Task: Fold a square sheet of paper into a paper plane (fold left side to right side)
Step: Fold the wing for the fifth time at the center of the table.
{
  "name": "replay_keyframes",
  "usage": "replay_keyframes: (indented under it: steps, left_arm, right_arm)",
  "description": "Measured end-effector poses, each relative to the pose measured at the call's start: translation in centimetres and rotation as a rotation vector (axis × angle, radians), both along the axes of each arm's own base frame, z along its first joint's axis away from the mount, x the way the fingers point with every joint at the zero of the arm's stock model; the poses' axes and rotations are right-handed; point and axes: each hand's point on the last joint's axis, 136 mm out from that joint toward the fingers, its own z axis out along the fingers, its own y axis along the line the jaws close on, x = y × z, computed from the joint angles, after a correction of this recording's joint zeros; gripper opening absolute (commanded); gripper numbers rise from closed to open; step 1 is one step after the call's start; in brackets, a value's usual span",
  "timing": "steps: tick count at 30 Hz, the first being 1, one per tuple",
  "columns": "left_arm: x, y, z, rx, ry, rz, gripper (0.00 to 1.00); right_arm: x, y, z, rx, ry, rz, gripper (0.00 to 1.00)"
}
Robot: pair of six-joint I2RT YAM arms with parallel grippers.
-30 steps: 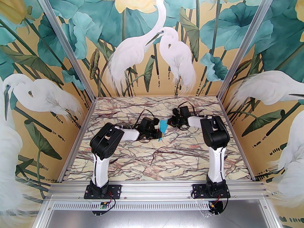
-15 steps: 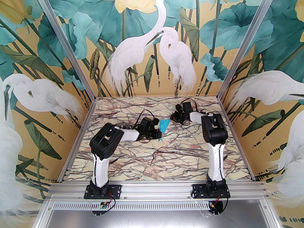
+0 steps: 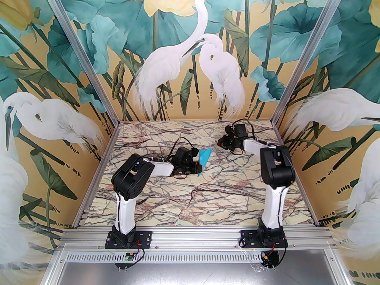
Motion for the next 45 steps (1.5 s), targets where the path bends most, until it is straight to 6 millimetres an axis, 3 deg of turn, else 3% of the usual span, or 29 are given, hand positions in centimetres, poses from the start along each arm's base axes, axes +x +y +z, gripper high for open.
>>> replay_keyframes:
  steps: [3,6,9,15,20,23,26,31,36,45]
  left_arm:
    - [0.0,0.0,0.0,0.0,0.0,0.0,0.0]
    - [0.0,0.0,0.0,0.0,0.001,0.0,0.0]
    - [0.0,0.0,0.0,0.0,0.0,0.0,0.0]
    - [0.0,0.0,0.0,0.0,0.001,0.0,0.0]
    - [0.0,0.0,0.0,-0.001,0.0,0.0,0.0]
    - [0.0,0.2,0.2,0.006,0.007,0.009,0.05]
    - [-0.2,0.7,0.4,0.012,0.024,0.033,0.11]
    - [0.0,1.4,2.2,-0.02,0.031,0.061,0.08]
    - [-0.3,0.3,4.0,-0.075,0.031,0.016,0.03]
    - [-2.0,-1.2,4.2,-0.067,0.054,-0.052,0.02]
  right_arm:
    - [-2.5,2.8,0.8,0.039,-0.019,0.048,0.0]
    - [-4.7,5.3,-0.8,0.062,0.022,0.089,0.0]
    - [-5.9,6.3,-2.6,0.071,0.075,0.099,0.0]
    - [-5.6,6.9,-5.4,0.073,0.127,0.094,0.0]
    - [-4.7,7.2,-6.5,0.066,0.143,0.091,0.0]
    - [-4.8,7.1,-7.0,0.055,0.163,0.085,0.0]
    - [-4.9,7.0,-7.1,0.046,0.171,0.083,0.0]
    - [-4.9,6.9,-7.2,0.043,0.172,0.08,0.0]
    - [-4.9,6.9,-7.2,0.043,0.172,0.081,0.0]
    - [-4.8,6.9,-7.2,0.037,0.171,0.081,0.0]
